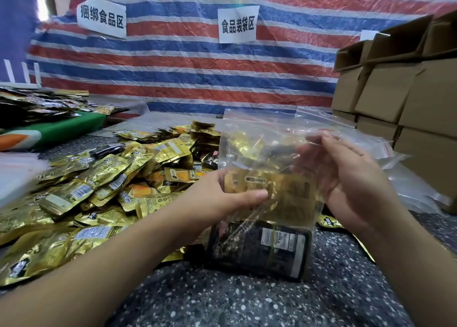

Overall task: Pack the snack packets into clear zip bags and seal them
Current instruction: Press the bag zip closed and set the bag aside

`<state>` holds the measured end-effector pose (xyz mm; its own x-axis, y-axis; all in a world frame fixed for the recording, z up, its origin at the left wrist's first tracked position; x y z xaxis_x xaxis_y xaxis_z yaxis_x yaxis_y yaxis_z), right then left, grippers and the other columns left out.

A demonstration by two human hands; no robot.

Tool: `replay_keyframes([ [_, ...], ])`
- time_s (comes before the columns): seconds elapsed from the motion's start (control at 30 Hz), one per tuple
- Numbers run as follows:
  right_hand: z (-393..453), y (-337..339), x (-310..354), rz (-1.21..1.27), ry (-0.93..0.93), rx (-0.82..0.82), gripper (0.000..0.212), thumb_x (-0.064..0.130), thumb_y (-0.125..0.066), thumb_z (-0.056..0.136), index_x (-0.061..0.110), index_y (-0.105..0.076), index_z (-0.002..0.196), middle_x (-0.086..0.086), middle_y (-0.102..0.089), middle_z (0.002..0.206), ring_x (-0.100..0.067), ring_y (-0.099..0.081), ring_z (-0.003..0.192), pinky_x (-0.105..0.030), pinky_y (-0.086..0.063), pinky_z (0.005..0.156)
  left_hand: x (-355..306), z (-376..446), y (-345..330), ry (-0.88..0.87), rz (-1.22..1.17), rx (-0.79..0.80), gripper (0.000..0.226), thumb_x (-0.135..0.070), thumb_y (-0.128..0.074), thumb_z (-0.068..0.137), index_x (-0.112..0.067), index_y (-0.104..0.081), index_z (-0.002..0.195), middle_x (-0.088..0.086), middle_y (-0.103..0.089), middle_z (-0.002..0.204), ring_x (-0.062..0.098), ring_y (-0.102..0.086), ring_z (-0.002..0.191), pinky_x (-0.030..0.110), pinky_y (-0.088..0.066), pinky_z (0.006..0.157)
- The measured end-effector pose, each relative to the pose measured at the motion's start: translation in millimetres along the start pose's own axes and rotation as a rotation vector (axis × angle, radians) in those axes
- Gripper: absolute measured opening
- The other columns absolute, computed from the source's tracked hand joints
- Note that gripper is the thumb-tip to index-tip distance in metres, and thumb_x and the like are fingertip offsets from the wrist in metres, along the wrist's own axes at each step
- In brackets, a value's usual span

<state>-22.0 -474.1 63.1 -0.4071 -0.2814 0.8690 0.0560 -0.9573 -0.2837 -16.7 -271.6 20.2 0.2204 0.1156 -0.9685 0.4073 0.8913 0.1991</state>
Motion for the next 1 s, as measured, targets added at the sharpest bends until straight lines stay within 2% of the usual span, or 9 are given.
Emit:
replay_keyframes([
  [0.07,0.7,1.1,0.5,0.018,0.006,-0.032,0.030,0.020,-0.047,0.101,0.013,-0.073,0.086,-0.009,-0.074,0.079,-0.020,-0.072,0.074,-0.031,-0.059,0.062,1.8,1.3,1.8,0.022,-0.003,-0.071,0.073,-0.053,-0.081,0.064,-0.021,-0.059,0.126,-0.001,-0.073,0.114,0.013,-0.068,0.106,0.036,-0.048,0.100],
  [0.23,1.2,3.0,-0.5,-0.005,-0.006,-0.080,0.025,0.020,-0.046,0.102,0.008,-0.067,0.100,-0.008,-0.073,0.077,-0.021,-0.073,0.074,-0.031,-0.059,0.062,-2.1,-0.3,2.0,-0.008,-0.084,-0.101,0.048,-0.052,-0.077,0.061,-0.031,-0.070,0.103,-0.001,-0.076,0.102,0.018,-0.072,0.098,0.046,-0.051,0.097],
  [0.4,-0.2,2.9,0.4,0.013,-0.038,-0.099,0.024,0.019,-0.046,0.102,0.006,-0.066,0.097,-0.006,-0.071,0.072,-0.020,-0.073,0.070,-0.028,-0.058,0.056,-3.7,2.9,3.4,0.115,-0.192,-0.085,0.049,-0.054,-0.058,0.074,-0.012,-0.067,0.097,0.004,-0.074,0.077,0.019,-0.071,0.069,0.035,-0.062,0.066],
  [0.47,-1.0,2.6,-0.8,0.023,-0.078,-0.109,0.025,0.019,-0.048,0.102,0.007,-0.065,0.088,-0.004,-0.070,0.068,-0.018,-0.072,0.065,-0.026,-0.057,0.052,-0.5,2.9,2.6,0.200,-0.313,-0.017,0.048,-0.047,-0.059,0.078,-0.006,-0.068,0.103,0.009,-0.074,0.082,0.021,-0.072,0.070,0.033,-0.061,0.059],
  [0.63,-1.5,4.2,-5.6,-0.086,-0.174,-0.158,0.026,0.019,-0.055,0.099,0.005,-0.065,0.079,-0.008,-0.070,0.064,-0.020,-0.070,0.057,-0.025,-0.054,0.045,5.3,0.1,-6.1,0.284,-0.318,0.161,0.039,-0.043,-0.066,0.074,-0.016,-0.078,0.099,0.008,-0.075,0.106,0.029,-0.068,0.098,0.050,-0.052,0.094],
  [0.7,-0.5,4.6,-8.1,-0.139,-0.179,-0.145,0.028,0.018,-0.053,0.100,0.006,-0.068,0.078,-0.008,-0.070,0.067,-0.020,-0.071,0.061,-0.026,-0.055,0.049,6.2,1.1,-2.4,0.234,-0.177,0.074,0.049,-0.053,-0.072,0.061,-0.017,-0.078,0.095,-0.004,-0.076,0.097,0.020,-0.065,0.086,0.035,-0.052,0.081],
  [0.77,-0.3,3.7,-10.1,-0.167,-0.178,-0.106,0.027,0.015,-0.054,0.099,0.008,-0.071,0.079,-0.008,-0.072,0.072,-0.020,-0.071,0.063,-0.026,-0.055,0.052,4.6,4.0,4.3,0.159,-0.151,-0.019,0.043,-0.049,-0.069,0.070,-0.015,-0.076,0.094,-0.001,-0.077,0.095,0.014,-0.064,0.073,0.023,-0.048,0.064],
  [0.87,-0.1,3.7,-10.7,-0.185,-0.173,-0.070,0.021,0.006,-0.058,0.093,0.009,-0.071,0.078,-0.009,-0.073,0.075,-0.021,-0.071,0.065,-0.027,-0.056,0.054,-1.6,7.5,13.7,0.069,-0.265,-0.128,0.025,-0.028,-0.052,0.095,-0.011,-0.070,0.098,0.007,-0.076,0.097,0.021,-0.073,0.084,0.032,-0.056,0.076],
  [1.0,-0.8,3.8,-10.9,-0.247,-0.145,-0.091,0.015,-0.001,-0.060,0.089,0.009,-0.069,0.085,-0.009,-0.074,0.076,-0.019,-0.071,0.067,-0.027,-0.056,0.059,-9.4,7.8,24.1,-0.056,-0.231,-0.275,0.023,-0.025,-0.049,0.100,-0.014,-0.069,0.097,0.005,-0.077,0.092,0.022,-0.075,0.083,0.025,-0.057,0.063],
])
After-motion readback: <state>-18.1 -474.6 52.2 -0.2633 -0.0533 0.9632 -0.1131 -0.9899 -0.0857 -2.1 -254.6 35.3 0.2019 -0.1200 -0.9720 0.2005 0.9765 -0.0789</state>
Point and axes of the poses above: each hand's wrist, its own z-axis towards the middle knuckle, its own y-axis out of the back of the hand, x = y × z, the point moved 4 cm from there along z, towards the middle knuckle
